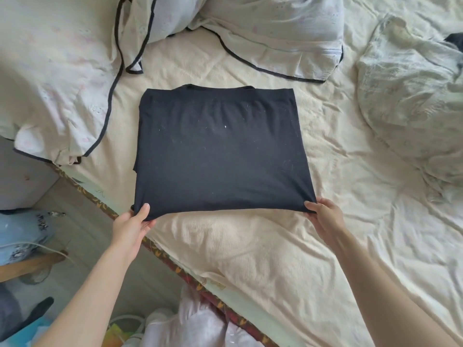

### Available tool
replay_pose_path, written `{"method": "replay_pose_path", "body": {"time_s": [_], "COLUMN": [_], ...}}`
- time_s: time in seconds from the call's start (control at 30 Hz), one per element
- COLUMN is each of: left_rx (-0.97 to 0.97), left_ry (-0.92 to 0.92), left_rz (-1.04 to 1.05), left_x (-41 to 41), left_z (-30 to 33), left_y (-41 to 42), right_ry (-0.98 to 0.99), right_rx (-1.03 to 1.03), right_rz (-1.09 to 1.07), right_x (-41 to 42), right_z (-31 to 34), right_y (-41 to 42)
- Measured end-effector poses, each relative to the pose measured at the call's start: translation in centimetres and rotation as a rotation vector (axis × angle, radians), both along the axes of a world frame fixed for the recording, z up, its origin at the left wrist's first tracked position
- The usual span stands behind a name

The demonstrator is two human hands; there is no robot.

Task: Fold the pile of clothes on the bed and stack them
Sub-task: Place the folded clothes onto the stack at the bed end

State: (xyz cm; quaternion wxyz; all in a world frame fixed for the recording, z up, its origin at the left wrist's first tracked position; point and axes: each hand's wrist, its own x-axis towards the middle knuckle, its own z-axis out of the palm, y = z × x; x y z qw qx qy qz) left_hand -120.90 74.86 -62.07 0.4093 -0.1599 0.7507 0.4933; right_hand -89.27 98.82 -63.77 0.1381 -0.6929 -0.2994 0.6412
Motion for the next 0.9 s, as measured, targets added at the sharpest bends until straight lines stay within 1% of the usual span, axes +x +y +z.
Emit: {"method": "replay_pose_path", "body": {"time_s": [0.17,0.4,0.5,0.57,0.63,0.67,0.7,0.77,0.83,0.87,0.9], "left_rx": [-0.037,-0.087,-0.089,-0.084,-0.078,-0.079,-0.083,-0.089,-0.091,-0.096,-0.104], "left_ry": [0.014,-0.024,-0.024,0.001,0.04,0.066,0.095,0.148,0.169,0.174,0.186], "left_rz": [0.018,0.056,0.053,0.041,0.03,0.022,0.012,0.001,0.004,0.003,-0.004], "left_x": [2.8,9.5,11.3,11.8,11.9,11.9,12.0,12.3,12.8,13.1,13.4], "left_z": [0.6,0.2,0.0,-0.1,-0.1,-0.2,-0.1,0.3,0.9,1.2,1.7], "left_y": [-3.2,-10.5,-12.4,-12.6,-12.2,-11.8,-11.5,-11.0,-10.7,-10.4,-10.1], "right_ry": [-0.007,-0.079,-0.112,-0.152,-0.264,-0.366,-0.493,-0.691,-0.717,-0.688,-0.642], "right_rx": [-0.017,-0.032,-0.025,-0.016,0.049,0.123,0.233,0.529,0.811,0.919,0.978], "right_rz": [-0.002,0.031,0.023,0.035,0.072,0.123,0.218,0.522,0.839,0.977,1.117], "right_x": [3.4,9.9,11.4,11.1,10.0,9.4,8.8,7.9,7.1,6.7,6.4], "right_z": [0.9,1.3,0.9,0.6,0.3,0.3,0.4,0.8,0.9,0.8,0.7], "right_y": [-2.9,-8.2,-10.0,-10.6,-11.1,-11.4,-11.7,-12.9,-14.7,-15.6,-16.4]}}
